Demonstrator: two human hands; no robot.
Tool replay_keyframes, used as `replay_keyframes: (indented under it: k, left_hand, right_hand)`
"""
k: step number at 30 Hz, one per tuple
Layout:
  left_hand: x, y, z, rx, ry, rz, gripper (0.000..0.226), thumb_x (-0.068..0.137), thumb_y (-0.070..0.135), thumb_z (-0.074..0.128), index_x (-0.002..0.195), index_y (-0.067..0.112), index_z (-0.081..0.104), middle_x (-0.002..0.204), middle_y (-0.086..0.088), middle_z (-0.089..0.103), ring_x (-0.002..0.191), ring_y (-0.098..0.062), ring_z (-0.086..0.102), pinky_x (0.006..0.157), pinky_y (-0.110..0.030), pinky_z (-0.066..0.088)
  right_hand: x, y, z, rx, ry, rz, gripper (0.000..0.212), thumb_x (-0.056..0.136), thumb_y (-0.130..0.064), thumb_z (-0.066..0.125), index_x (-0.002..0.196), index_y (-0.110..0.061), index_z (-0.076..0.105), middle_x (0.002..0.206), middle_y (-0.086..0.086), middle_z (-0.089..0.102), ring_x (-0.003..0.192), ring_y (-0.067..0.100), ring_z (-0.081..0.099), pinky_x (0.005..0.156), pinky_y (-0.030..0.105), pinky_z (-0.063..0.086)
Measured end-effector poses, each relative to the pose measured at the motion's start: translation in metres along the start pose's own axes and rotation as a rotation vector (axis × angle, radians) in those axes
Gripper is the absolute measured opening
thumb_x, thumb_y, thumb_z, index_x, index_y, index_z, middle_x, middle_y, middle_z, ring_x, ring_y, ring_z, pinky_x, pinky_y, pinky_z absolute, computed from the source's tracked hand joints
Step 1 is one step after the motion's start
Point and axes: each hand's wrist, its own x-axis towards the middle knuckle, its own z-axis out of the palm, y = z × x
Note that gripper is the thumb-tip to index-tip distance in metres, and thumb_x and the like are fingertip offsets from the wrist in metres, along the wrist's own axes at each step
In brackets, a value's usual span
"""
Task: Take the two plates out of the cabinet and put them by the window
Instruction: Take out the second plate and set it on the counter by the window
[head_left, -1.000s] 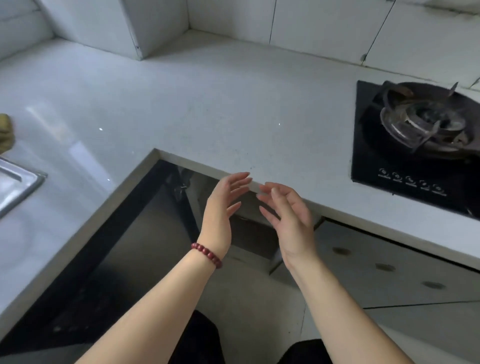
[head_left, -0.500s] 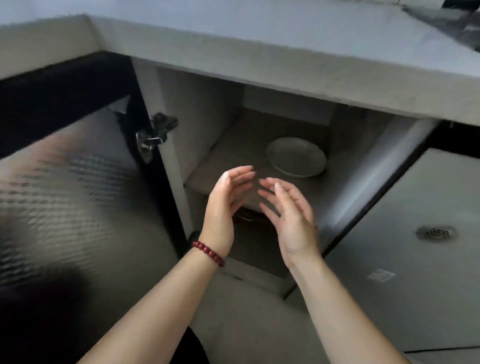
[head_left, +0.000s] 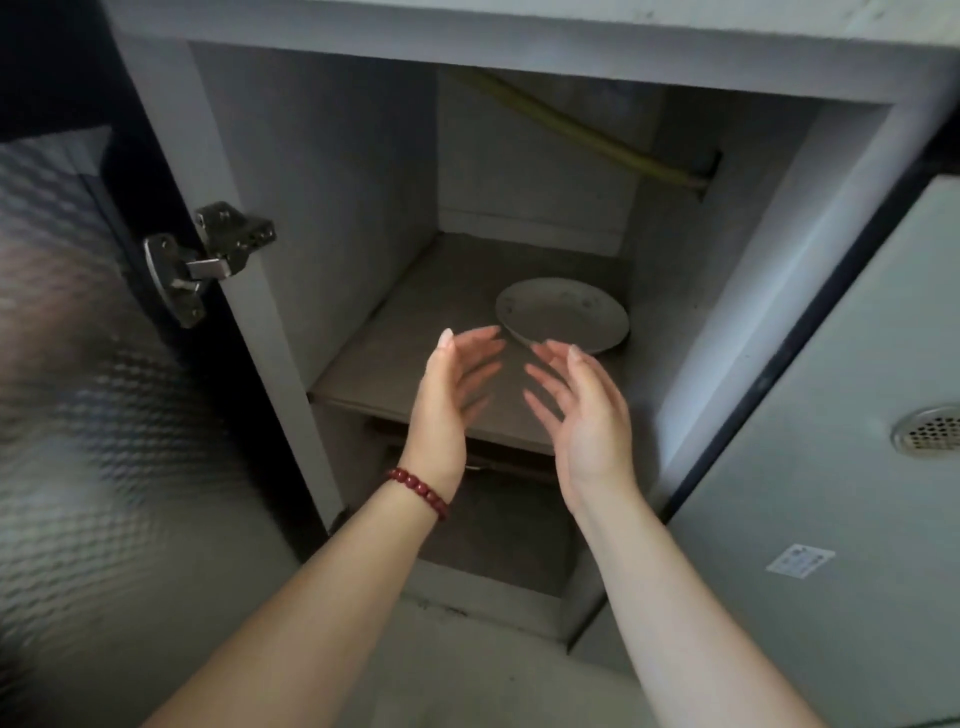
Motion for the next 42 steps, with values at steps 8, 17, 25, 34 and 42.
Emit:
replay_keyframes:
  k: [8,17,25,34,42]
  left_hand:
    - [0.035,-0.008,-0.004,-0.105,-0.031,-0.143,0.059,0.09,0.061,0.019,0.118,0.027,0.058,0.122,0.005,0.06,0.115,-0.015,0.054,0.095,-0.039,0.04]
    - [0.073,-0.019,0.0,-0.132,-0.119,-0.26,0.062,0.082,0.071,0.024,0.126,0.035,0.049,0.133,0.002,0.05,0.123,-0.023,0.045,0.099,-0.041,0.035]
    - [0.095,-0.036,0.009,-0.11,-0.145,-0.284,0.064,0.083,0.071,0.021,0.126,0.034,0.048,0.14,0.001,0.046,0.121,-0.02,0.046,0.098,-0.04,0.033]
    - [0.112,-0.047,0.011,-0.129,-0.144,-0.31,0.06,0.082,0.072,0.017,0.116,0.036,0.052,0.142,0.003,0.042,0.13,-0.019,0.037,0.099,-0.042,0.03]
    - [0.117,-0.066,0.003,0.558,-0.366,-0.04,0.068,0.08,0.074,0.014,0.14,0.045,0.026,0.15,0.015,0.023,0.14,-0.009,0.016,0.107,-0.028,0.016]
  right_hand:
    - [0.029,0.013,-0.01,0.059,0.16,0.004,0.033,0.097,-0.037,0.039,0.11,-0.021,0.065,0.115,-0.003,0.069,0.108,0.012,0.064,0.089,0.031,0.049]
    - [0.053,0.023,-0.011,0.012,0.306,0.046,0.036,0.1,-0.034,0.026,0.119,-0.025,0.056,0.135,0.001,0.053,0.124,0.02,0.048,0.099,0.037,0.039]
    - [0.069,0.032,-0.017,-0.034,0.318,0.051,0.042,0.101,-0.032,0.023,0.13,-0.02,0.05,0.136,0.005,0.053,0.125,0.022,0.048,0.103,0.039,0.037]
    - [0.082,0.031,-0.025,0.006,0.372,0.056,0.046,0.101,-0.034,0.023,0.137,-0.015,0.045,0.144,0.004,0.046,0.131,0.023,0.043,0.11,0.042,0.033]
    - [0.067,0.03,-0.029,-0.047,0.286,0.027,0.048,0.1,-0.039,0.021,0.138,-0.019,0.044,0.137,0.001,0.052,0.126,0.018,0.047,0.106,0.04,0.035]
